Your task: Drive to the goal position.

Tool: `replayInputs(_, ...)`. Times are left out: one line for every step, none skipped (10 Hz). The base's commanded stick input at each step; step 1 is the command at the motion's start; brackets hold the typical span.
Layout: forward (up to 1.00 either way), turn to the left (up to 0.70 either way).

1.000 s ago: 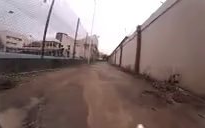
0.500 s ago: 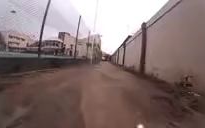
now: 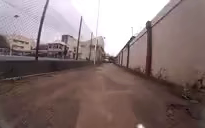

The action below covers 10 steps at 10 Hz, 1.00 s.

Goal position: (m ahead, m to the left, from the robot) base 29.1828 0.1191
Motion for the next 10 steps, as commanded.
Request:
replayInputs(0.7,0.0)
replayInputs(0.7,0.0)
replayInputs(0.7,0.0)
replayInputs(0.7,0.0)
replayInputs(0.7,0.0)
replayInputs(0.7,0.0)
replayInputs(0.7,0.0)
replayInputs(0.7,-0.11)
replayInputs(0.7,-0.25)
replayInputs(0.7,-0.32)
